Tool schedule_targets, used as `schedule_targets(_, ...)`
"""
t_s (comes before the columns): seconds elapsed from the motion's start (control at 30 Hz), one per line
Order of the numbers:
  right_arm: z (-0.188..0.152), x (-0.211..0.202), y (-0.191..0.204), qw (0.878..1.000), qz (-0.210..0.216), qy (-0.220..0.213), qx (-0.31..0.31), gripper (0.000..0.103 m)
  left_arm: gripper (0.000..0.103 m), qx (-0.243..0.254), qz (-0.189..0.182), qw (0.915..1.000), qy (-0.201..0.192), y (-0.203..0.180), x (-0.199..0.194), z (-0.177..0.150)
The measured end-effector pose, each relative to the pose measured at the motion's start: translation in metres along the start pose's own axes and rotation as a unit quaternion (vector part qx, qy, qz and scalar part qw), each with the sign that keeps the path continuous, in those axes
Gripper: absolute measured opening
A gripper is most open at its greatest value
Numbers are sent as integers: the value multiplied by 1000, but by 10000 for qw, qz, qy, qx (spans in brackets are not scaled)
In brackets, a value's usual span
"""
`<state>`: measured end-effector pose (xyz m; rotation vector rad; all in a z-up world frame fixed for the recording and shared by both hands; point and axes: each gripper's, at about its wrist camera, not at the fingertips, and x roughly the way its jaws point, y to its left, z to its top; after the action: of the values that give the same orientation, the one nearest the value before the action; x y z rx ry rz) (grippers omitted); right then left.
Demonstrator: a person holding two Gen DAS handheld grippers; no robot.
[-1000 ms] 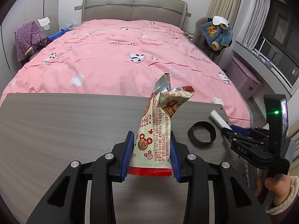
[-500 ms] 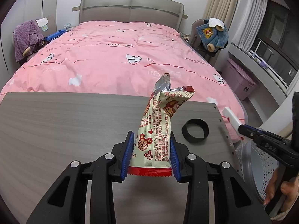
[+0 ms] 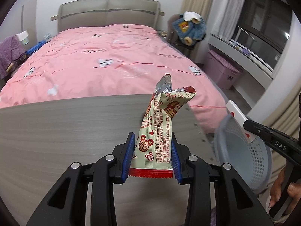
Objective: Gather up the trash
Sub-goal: 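Carry the wrapper and tube over the basket and open both grippers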
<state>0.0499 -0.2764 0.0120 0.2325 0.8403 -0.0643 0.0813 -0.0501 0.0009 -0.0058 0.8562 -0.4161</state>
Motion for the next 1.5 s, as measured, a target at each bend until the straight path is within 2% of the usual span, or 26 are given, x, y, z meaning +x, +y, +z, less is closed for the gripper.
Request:
schedule_targets(0.23,-23,-25,-44,9990,-236,-75,359,14,35,594,-345,9975,140,-63,5,-5)
schedule_targets(0.63,-51,-45,-105,9946,-612,-116,825,15,35,1458,-718,9857,452,-161,28,-20)
schedule_targets(0.97,-66,-45,-134,9912,-672,-74,1134,15,35,1838,-809,9771,699,-198,51,-27)
schedule_targets(1.3,-73,-34,-145,9895,-653,64,1287,15,36,2158,-746,9701,825,-221,67,-32)
schedule_targets(1.5,-73,-36,-146,9892,-669,17,1304,17,37,2183,-718,9701,786,-226,66,-29)
